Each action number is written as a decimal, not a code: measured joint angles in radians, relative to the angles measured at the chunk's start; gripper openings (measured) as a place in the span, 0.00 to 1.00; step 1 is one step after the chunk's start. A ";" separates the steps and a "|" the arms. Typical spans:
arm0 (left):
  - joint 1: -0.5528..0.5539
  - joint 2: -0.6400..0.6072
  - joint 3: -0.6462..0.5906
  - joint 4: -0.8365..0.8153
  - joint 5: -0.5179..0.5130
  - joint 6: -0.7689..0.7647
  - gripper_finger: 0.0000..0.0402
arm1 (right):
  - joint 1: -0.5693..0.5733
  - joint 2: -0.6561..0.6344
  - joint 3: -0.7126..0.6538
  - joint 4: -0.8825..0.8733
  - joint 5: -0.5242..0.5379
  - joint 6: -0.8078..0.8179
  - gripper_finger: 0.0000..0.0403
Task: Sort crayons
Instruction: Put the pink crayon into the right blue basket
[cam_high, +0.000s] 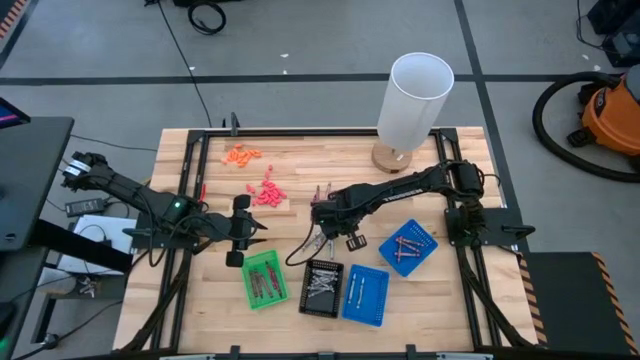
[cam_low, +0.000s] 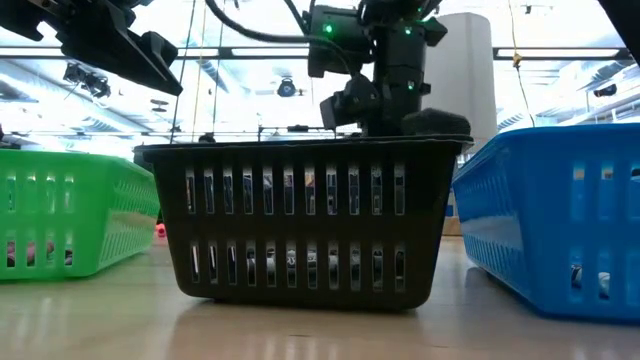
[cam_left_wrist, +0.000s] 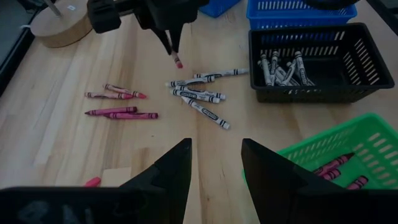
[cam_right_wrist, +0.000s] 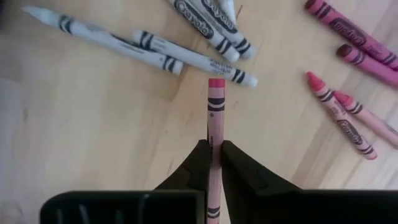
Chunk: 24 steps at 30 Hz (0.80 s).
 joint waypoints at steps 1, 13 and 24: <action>0.000 0.000 0.000 0.000 0.000 0.000 0.37 | 0.005 0.000 0.006 -0.009 0.000 0.009 0.08; 0.000 0.000 0.000 -0.004 0.000 0.023 0.37 | 0.084 -0.002 0.100 -0.241 -0.003 0.240 0.09; 0.000 0.000 0.000 -0.020 0.000 0.027 0.37 | 0.183 -0.018 0.105 -0.477 0.023 0.437 0.09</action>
